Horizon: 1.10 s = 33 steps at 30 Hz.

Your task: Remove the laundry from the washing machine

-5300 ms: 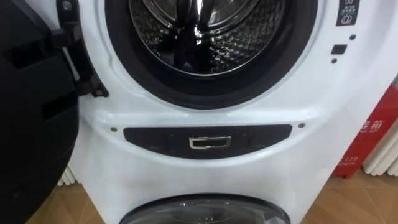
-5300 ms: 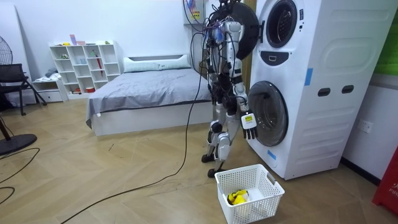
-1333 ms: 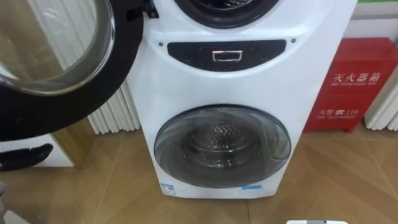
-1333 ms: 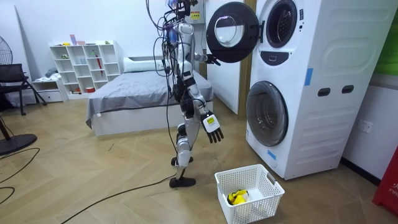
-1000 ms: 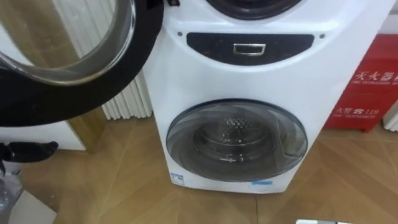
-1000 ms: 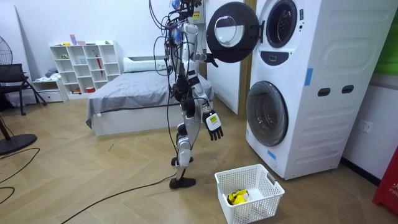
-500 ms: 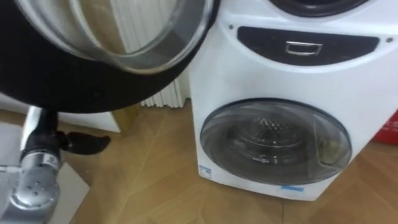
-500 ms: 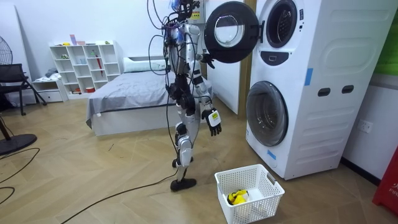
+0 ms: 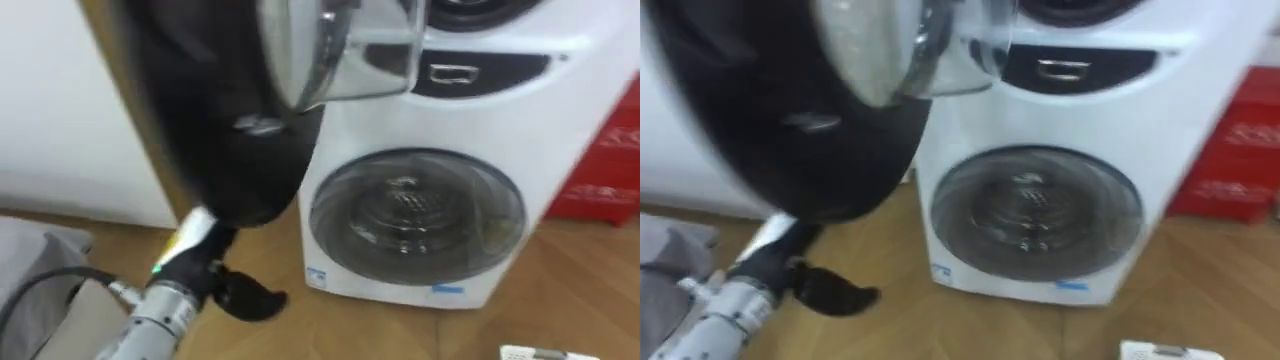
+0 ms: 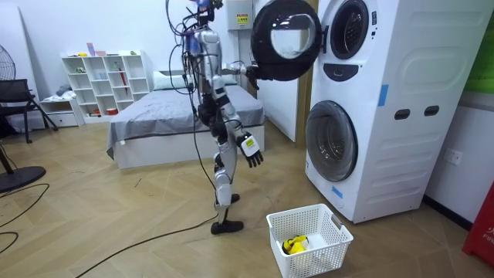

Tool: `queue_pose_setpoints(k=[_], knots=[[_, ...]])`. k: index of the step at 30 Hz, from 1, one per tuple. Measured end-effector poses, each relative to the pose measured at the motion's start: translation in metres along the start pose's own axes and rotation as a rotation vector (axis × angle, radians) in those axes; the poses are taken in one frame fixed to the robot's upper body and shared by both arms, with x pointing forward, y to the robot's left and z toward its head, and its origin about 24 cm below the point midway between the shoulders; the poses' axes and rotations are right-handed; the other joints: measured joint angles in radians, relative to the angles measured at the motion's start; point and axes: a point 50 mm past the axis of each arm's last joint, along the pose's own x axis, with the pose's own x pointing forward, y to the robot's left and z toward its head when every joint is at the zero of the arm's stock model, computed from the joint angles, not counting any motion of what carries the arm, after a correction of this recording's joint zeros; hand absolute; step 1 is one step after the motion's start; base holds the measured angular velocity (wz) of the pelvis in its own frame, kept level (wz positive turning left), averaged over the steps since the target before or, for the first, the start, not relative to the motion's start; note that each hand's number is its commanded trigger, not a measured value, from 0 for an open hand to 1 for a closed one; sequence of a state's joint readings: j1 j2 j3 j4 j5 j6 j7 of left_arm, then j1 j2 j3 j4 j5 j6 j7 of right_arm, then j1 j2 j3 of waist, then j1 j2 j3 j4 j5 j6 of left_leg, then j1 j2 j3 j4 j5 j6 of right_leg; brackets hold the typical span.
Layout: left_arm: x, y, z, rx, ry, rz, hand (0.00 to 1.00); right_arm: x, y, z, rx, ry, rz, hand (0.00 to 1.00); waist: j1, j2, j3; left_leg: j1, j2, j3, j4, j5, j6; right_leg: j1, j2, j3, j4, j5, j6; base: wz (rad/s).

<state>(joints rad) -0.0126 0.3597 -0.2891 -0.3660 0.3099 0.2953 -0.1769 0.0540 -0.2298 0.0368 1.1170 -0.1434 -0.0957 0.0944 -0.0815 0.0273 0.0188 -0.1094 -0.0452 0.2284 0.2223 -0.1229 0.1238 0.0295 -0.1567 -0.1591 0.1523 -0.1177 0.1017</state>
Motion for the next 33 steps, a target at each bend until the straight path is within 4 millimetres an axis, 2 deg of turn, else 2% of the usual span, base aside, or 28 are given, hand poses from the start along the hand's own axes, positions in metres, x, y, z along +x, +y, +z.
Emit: queue_pose_setpoints(k=[4,5,6,11,15,20,25,28,30,32,33], knots=[[0.002,-0.015,0.023,-0.032,-0.192,-0.131,0.00,0.000,0.004,0.004,-0.007,-0.021,0.008,0.00,-0.025,-0.010,-0.0091,0.016,0.003,0.000,-0.003,0.007,-0.007,-0.009,0.006,0.020,0.001,-0.001,0.003,-0.42],[0.002,-0.022,0.031,-0.044,-0.250,-0.183,0.00,0.000,0.005,0.005,-0.016,-0.025,0.015,0.00,-0.035,-0.017,-0.0169,0.022,0.004,0.003,-0.003,0.010,-0.007,-0.009,0.007,0.022,0.001,-0.001,0.002,-0.13],[0.002,-0.028,0.038,-0.052,-0.298,-0.228,0.00,0.000,0.006,0.006,-0.017,-0.032,0.020,0.00,-0.042,-0.019,-0.0173,0.030,0.006,0.009,-0.008,0.012,-0.004,-0.007,0.009,0.027,0.003,0.001,0.001,-0.15],[0.002,-0.042,0.036,-0.070,-0.318,-0.349,0.00,0.000,0.010,0.006,0.010,-0.035,0.029,0.00,-0.050,-0.027,-0.0122,0.069,0.016,0.025,-0.031,0.011,-0.021,0.011,0.022,0.046,0.001,-0.006,-0.009,-0.14],[0.003,-0.050,0.032,-0.082,-0.299,-0.394,0.00,0.000,0.010,0.007,0.020,-0.036,0.029,0.00,-0.048,-0.028,-0.0121,0.072,0.022,0.025,-0.042,0.011,-0.034,0.009,0.030,0.052,0.000,-0.013,-0.020,-0.01],[0.005,-0.062,0.027,-0.102,-0.282,-0.447,0.00,0.001,0.016,0.010,-0.002,-0.043,0.047,0.00,-0.053,-0.032,-0.0088,0.093,0.028,0.026,-0.053,-0.002,-0.053,0.023,0.038,0.043,-0.002,-0.026,-0.027,-0.06],[0.009,-0.072,0.045,-0.109,-0.362,-0.479,0.00,0.003,0.023,0.015,0.006,-0.052,0.048,0.00,-0.064,-0.030,-0.0086,0.086,0.033,0.014,-0.058,-0.009,-0.064,0.028,0.047,0.034,-0.017,-0.029,-0.033,0.02],[0.015,-0.074,0.064,-0.095,-0.439,-0.493,0.00,0.005,0.030,0.022,-0.028,-0.069,0.068,0.00,-0.080,-0.030,-0.0083,0.085,0.039,0.009,-0.058,-0.014,-0.072,0.028,0.052,0.024,-0.016,-0.029,-0.033,0.01],[0.020,-0.076,0.079,-0.113,-0.505,-0.500,0.00,0.006,0.034,0.027,-0.036,-0.081,0.081,0.00,-0.084,-0.039,-0.0026,0.088,0.041,0.011,-0.061,-0.016,-0.075,0.027,0.054,0.025,-0.016,-0.029,-0.033,-0.07],[0.021,-0.080,0.082,-0.130,-0.511,-0.502,0.00,0.006,0.035,0.027,-0.038,-0.079,0.086,0.00,-0.083,-0.037,-0.0039,0.091,0.042,0.013,-0.066,-0.017,-0.076,0.025,0.055,0.029,-0.016,-0.029,-0.033,-0.14],[0.022,-0.085,0.079,-0.140,-0.494,-0.508,0.00,0.006,0.035,0.026,-0.037,-0.072,0.092,0.00,-0.081,-0.042,-0.0003,0.097,0.042,0.013,-0.072,-0.018,-0.077,0.024,0.057,0.034,-0.017,-0.029,-0.033,-0.15]])
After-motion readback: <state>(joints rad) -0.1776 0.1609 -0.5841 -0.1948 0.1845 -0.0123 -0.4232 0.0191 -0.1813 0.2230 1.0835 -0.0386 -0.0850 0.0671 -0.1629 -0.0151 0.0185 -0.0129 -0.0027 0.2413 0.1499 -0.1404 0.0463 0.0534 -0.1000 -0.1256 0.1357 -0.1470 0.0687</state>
